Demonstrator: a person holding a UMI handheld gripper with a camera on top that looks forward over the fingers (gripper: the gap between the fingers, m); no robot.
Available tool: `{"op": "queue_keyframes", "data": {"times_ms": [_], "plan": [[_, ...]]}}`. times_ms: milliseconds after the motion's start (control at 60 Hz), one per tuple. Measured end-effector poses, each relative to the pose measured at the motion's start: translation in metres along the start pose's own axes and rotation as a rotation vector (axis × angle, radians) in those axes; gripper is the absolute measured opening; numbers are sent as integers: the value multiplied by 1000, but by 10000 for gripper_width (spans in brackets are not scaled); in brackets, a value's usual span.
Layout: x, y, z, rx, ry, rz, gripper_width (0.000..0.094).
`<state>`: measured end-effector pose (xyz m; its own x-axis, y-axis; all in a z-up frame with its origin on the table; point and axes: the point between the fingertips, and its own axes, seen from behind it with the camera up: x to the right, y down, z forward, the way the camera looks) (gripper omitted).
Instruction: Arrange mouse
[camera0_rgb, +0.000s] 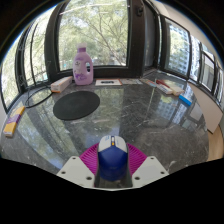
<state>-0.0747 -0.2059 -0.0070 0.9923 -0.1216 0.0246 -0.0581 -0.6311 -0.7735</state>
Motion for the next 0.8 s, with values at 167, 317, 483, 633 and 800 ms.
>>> {"op": "queue_keyframes", "data": {"times_ms": [167,317,483,633,800], "plan": [[32,-51,-30,81,125,32,369],[60,-151,-55,231,200,68,367],[17,-271,-50,401,136,51,365],[-58,-289,16,374,-8,30,365],[-129,-214,114,196,-120,-29,375]]}}
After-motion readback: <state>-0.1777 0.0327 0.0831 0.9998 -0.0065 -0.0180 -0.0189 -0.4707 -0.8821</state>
